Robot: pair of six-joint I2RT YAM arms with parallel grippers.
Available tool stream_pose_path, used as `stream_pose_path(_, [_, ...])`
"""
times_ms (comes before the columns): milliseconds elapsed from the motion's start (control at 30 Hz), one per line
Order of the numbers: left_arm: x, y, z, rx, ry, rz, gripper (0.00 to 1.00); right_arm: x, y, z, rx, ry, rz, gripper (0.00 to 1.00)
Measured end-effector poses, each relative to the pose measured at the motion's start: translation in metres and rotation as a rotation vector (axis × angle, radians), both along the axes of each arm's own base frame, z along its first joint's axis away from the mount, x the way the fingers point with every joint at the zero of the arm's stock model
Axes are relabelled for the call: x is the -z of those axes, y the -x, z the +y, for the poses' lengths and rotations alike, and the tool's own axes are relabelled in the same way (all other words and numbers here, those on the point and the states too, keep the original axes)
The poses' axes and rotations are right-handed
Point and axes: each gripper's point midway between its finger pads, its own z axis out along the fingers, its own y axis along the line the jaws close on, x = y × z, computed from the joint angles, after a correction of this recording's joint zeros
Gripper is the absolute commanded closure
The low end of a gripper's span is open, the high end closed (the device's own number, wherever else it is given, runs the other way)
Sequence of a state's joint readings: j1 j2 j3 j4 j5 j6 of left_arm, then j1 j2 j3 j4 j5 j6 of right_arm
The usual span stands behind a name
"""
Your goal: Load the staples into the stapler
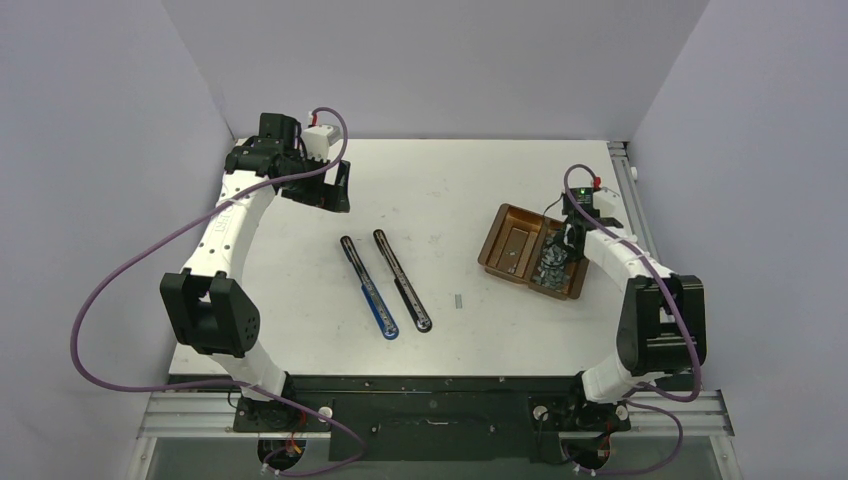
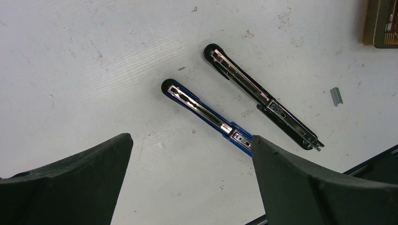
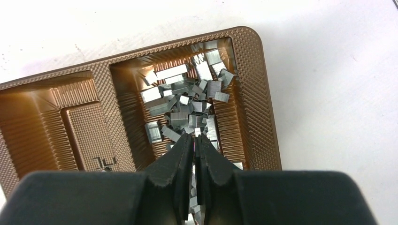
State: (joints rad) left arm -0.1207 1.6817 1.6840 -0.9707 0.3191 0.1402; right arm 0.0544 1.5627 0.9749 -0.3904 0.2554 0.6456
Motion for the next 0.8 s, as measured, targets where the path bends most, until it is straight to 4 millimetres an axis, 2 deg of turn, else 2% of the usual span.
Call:
stream_pose_path(67, [0.0,0.0,0.0,0.0,0.0,0.0,0.04,-0.005,0.0,0.002,-0.001,-0.004,-0.012,0.7])
stream_pose_path(100, [0.0,0.0,0.0,0.0,0.0,0.0,0.04,-0.005,0.0,0.002,-0.002,-0.005,-0.014,0.66])
stream_pose_path(200, [0.0,0.0,0.0,0.0,0.0,0.0,0.04,-0.001,0.004,0.003,-0.001,-0.006,-0.001,0.73])
stream_pose_path(433, [0.0,0.0,0.0,0.0,0.0,0.0,0.04,0.019,0.009,0.003,0.008,-0.013,0.055,0.55])
stream_pose_path(600, [0.0,-0.001,0.003,-0.006,-0.001,0.0,0.04,0.037,0.013,0.003,0.009,-0.009,0.106,0.55])
stream_pose_path(800, [0.0,-0.001,0.004,-0.009,-0.001,-0.001,0.04,0.046,0.011,0.002,0.013,-0.003,0.116,0.61])
